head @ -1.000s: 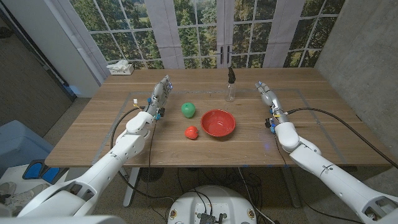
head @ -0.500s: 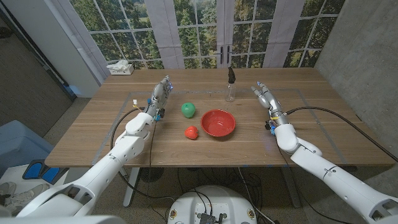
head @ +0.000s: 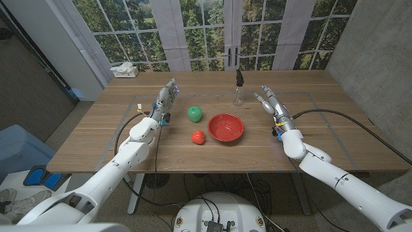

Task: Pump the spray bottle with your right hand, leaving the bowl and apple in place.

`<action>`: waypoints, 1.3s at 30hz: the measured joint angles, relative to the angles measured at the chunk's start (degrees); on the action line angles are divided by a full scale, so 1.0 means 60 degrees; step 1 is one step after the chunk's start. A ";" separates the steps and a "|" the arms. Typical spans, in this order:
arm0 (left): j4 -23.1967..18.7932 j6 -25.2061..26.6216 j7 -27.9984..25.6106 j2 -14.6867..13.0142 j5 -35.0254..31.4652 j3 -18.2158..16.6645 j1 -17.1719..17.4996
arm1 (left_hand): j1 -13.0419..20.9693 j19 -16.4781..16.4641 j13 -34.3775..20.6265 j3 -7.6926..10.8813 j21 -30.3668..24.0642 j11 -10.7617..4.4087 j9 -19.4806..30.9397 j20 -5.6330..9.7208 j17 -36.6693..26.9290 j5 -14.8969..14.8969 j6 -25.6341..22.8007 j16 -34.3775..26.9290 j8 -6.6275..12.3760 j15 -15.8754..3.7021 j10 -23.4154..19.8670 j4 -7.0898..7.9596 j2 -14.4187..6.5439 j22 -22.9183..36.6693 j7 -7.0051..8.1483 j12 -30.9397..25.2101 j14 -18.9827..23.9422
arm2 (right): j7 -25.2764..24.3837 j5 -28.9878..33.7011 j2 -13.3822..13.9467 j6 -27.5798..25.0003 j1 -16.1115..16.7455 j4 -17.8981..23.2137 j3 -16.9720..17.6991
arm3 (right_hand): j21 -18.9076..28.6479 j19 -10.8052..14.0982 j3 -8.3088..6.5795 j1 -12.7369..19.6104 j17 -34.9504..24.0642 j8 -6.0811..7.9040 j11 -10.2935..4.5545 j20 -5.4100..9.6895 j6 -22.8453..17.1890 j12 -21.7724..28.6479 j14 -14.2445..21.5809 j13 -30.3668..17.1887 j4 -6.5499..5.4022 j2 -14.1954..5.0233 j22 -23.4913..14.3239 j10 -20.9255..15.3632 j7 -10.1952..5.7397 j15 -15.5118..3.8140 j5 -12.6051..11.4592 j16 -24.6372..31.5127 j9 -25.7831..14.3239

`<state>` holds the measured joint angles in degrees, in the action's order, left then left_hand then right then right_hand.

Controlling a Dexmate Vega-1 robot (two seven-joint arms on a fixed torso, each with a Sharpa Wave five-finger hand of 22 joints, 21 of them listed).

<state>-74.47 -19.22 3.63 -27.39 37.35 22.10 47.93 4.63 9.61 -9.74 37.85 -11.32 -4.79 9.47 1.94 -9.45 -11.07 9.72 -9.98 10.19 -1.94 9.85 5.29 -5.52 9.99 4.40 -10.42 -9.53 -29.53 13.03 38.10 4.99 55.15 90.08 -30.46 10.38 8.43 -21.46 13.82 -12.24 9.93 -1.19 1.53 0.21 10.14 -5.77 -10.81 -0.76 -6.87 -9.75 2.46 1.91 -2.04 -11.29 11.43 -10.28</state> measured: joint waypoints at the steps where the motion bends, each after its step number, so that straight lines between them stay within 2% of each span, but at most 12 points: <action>1: 0.0000 -0.0005 0.0013 -0.0002 0.0004 0.0000 0.0002 | 0.0000 0.0000 0.0000 -0.0023 0.0000 0.0000 0.0000 0.0000 0.0000 0.0000 0.0000 0.0000 0.0000 0.0000 0.0000 -0.0023 0.0000 0.0000 0.0000 0.0000 0.0000 | 0.0024 0.0016 0.0003 -0.0074 0.0008 0.0071 -0.0021 | 0.0000 -0.0067 -0.0024 0.0000 0.0000 0.0000 -0.0006 0.0003 0.0043 0.0000 -0.0067 0.0000 0.0024 0.0000 0.0000 0.0094 0.0003 0.0003 0.0000 -0.0029 0.0001; 5: 0.0000 -0.0030 0.0069 -0.0018 0.0020 -0.0004 0.0022 | 0.0000 0.0000 -0.0047 -0.0035 0.0000 0.0000 0.0000 0.0000 0.0000 0.0000 0.0000 0.0000 0.0000 0.0000 0.0000 -0.0034 0.0000 0.0000 0.0000 0.0000 0.0000 | 0.0199 0.0098 0.0007 -0.0537 0.0014 0.0357 -0.0119 | 0.0000 -0.0454 0.0009 -0.0001 -0.0021 0.0000 0.0017 0.0019 0.0489 0.0000 -0.0481 0.0000 0.0106 -0.0001 0.0000 0.0596 0.0075 0.0062 0.0000 -0.0074 0.0000; 9: -0.0007 -0.0047 0.0090 -0.0038 0.0038 -0.0018 0.0049 | 0.0000 0.0000 -0.0047 -0.0035 0.0000 0.0000 0.0000 0.0000 0.0000 0.0000 0.0000 0.0000 0.0000 0.0000 0.0000 -0.0034 0.0000 0.0000 0.0000 0.0000 0.0000 | 0.0266 0.0170 0.0005 -0.0778 0.0008 0.0476 -0.0191 | 0.0000 -0.0527 0.0007 -0.0042 -0.0027 0.0000 0.0028 0.0087 0.0602 0.0000 -0.0577 0.0000 0.0104 -0.0113 0.0000 0.0705 0.0021 0.0032 0.0000 -0.0074 0.0001; 14: -0.0063 -0.0095 0.0140 -0.0079 0.0076 -0.0052 0.0113 | 0.0000 0.0000 -0.0047 -0.0050 0.0000 0.0000 0.0000 0.0000 0.0000 0.0000 0.0000 0.0000 0.0000 0.0000 0.0000 -0.0048 0.0000 0.0000 0.0000 0.0000 0.0000 | 0.0301 0.0322 -0.0040 -0.1094 -0.0078 0.0632 -0.0364 | 0.0001 -0.0525 0.0007 0.0001 -0.0027 0.0000 -0.0024 0.0086 0.0653 0.0000 -0.0593 0.0000 0.0104 -0.0282 0.0000 0.0756 -0.0030 0.0016 0.0000 -0.0074 0.0001; 29: -0.0098 -0.0181 0.0282 -0.0133 0.0154 -0.0103 0.0184 | 0.0037 0.0000 -0.0046 -0.0090 0.0000 -0.0001 0.0000 0.0000 0.0000 0.0000 0.0000 0.0000 0.0000 0.0000 0.0000 -0.0136 -0.0037 0.0000 0.0000 0.0000 0.0000 | 0.0283 0.0528 -0.0157 -0.1414 -0.0239 0.0694 -0.0608 | 0.0001 -0.0524 -0.0034 0.0000 -0.0026 0.0001 -0.0078 0.0085 0.0653 0.0042 -0.0592 0.0000 0.0142 -0.0280 0.0001 0.0700 -0.0030 0.0016 0.0000 -0.0030 0.0002; 37: -0.0027 -0.0228 0.0395 -0.0138 0.0209 -0.0117 0.0175 | 0.0037 0.0000 -0.0045 -0.0090 0.0000 -0.0001 0.0000 0.0000 0.0000 0.0000 0.0000 0.0000 0.0000 0.0000 0.0000 -0.0136 -0.0037 0.0000 0.0000 0.0000 0.0000 | 0.0233 0.0553 -0.0304 -0.1431 -0.0423 0.0485 -0.0744 | 0.0039 -0.0519 -0.0088 0.0062 0.0001 0.0042 -0.0077 0.0081 0.0704 0.0042 -0.0592 0.0000 0.0248 -0.0342 0.0001 0.0700 -0.0082 0.0016 0.0000 -0.0029 0.0003; 39: -0.0006 -0.0249 0.0436 -0.0138 0.0222 -0.0118 0.0164 | 0.0037 0.0000 -0.0045 -0.0090 0.0000 -0.0001 0.0000 0.0000 0.0000 0.0000 0.0000 0.0000 0.0000 0.0000 0.0000 -0.0136 -0.0037 0.0000 0.0000 0.0000 0.0000 | 0.0210 0.0555 -0.0363 -0.1401 -0.0493 0.0391 -0.0792 | 0.0039 -0.0449 -0.0088 0.0063 0.0001 0.0042 -0.0077 0.0011 0.0704 0.0042 -0.0591 0.0000 0.0248 -0.0340 0.0001 0.0699 -0.0082 0.0016 0.0000 -0.0030 0.0002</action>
<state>-74.51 -20.72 6.25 -28.22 38.68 21.39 48.92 4.85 9.60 -10.01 37.31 -11.32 -4.80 9.47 1.94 -9.45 -11.07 9.72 -9.98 10.19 -1.94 9.85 4.48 -5.75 9.99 4.40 -10.42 -9.53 -28.27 16.36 35.92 -3.41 52.19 92.43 -35.21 10.61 5.74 -21.99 14.20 -12.24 10.18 -1.66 1.60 4.44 10.39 -9.32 -10.81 0.73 -8.91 -9.74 6.65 1.41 -1.94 -11.29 11.25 -10.26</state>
